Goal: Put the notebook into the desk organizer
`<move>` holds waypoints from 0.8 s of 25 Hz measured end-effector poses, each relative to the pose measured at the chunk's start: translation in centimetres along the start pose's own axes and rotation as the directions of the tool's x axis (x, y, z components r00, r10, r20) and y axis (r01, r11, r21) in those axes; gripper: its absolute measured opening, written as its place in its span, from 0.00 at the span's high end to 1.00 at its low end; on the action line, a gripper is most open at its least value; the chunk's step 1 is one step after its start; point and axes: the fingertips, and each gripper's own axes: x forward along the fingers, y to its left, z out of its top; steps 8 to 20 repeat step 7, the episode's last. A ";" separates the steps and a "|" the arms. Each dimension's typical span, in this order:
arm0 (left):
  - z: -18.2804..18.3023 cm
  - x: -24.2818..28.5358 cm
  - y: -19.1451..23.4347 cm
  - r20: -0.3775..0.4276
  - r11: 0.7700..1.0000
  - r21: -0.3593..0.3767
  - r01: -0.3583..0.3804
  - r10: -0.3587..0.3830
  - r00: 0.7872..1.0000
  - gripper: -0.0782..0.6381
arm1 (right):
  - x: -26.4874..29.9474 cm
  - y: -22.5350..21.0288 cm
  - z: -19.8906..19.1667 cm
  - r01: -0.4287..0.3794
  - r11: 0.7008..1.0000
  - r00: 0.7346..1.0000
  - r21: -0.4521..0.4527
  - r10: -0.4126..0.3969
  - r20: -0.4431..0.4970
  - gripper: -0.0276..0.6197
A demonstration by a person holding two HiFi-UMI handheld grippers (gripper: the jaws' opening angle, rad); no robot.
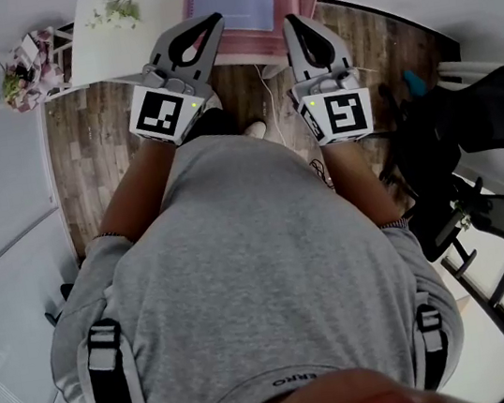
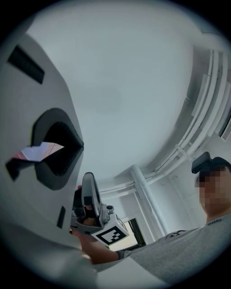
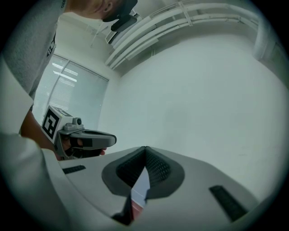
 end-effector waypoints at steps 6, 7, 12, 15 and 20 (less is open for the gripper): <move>0.1 0.4 0.1 0.004 1.000 -0.001 -0.005 0.005 1.000 0.87 | 0.3 -0.3 -0.1 -0.007 1.000 1.000 0.009 0.007 0.001 0.95; 0.1 0.5 0.1 0.004 1.000 -0.001 -0.005 0.005 1.000 0.87 | 0.3 -0.3 -0.1 -0.008 1.000 1.000 0.009 0.008 0.001 0.95; 0.1 0.5 0.1 0.004 1.000 -0.001 -0.005 0.005 1.000 0.87 | 0.3 -0.3 -0.1 -0.008 1.000 1.000 0.009 0.008 0.001 0.95; 0.1 0.5 0.1 0.004 1.000 -0.001 -0.005 0.005 1.000 0.87 | 0.3 -0.3 -0.1 -0.008 1.000 1.000 0.009 0.008 0.001 0.95; 0.1 0.5 0.1 0.004 1.000 -0.001 -0.005 0.005 1.000 0.87 | 0.3 -0.3 -0.1 -0.008 1.000 1.000 0.009 0.008 0.001 0.95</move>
